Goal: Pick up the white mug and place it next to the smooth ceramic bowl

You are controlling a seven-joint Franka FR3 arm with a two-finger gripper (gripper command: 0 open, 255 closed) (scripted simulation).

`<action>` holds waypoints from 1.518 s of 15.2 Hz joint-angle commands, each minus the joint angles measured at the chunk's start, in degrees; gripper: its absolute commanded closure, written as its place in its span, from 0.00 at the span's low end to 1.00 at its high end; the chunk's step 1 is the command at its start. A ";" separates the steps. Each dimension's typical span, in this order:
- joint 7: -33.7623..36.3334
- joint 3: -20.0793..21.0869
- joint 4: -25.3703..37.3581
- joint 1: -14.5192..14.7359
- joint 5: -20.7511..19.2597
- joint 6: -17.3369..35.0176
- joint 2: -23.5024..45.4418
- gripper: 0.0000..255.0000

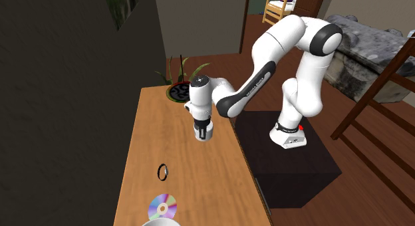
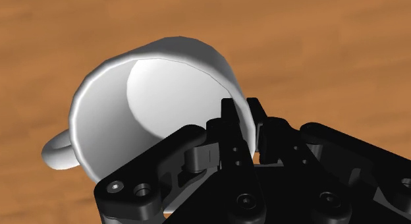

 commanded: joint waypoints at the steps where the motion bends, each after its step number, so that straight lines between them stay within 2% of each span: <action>1: -0.23 0.01 0.81 -0.02 0.24 -1.53 -0.74 1.00; 23: -1.92 -0.11 10.81 -0.09 1.96 -18.07 -7.42 1.00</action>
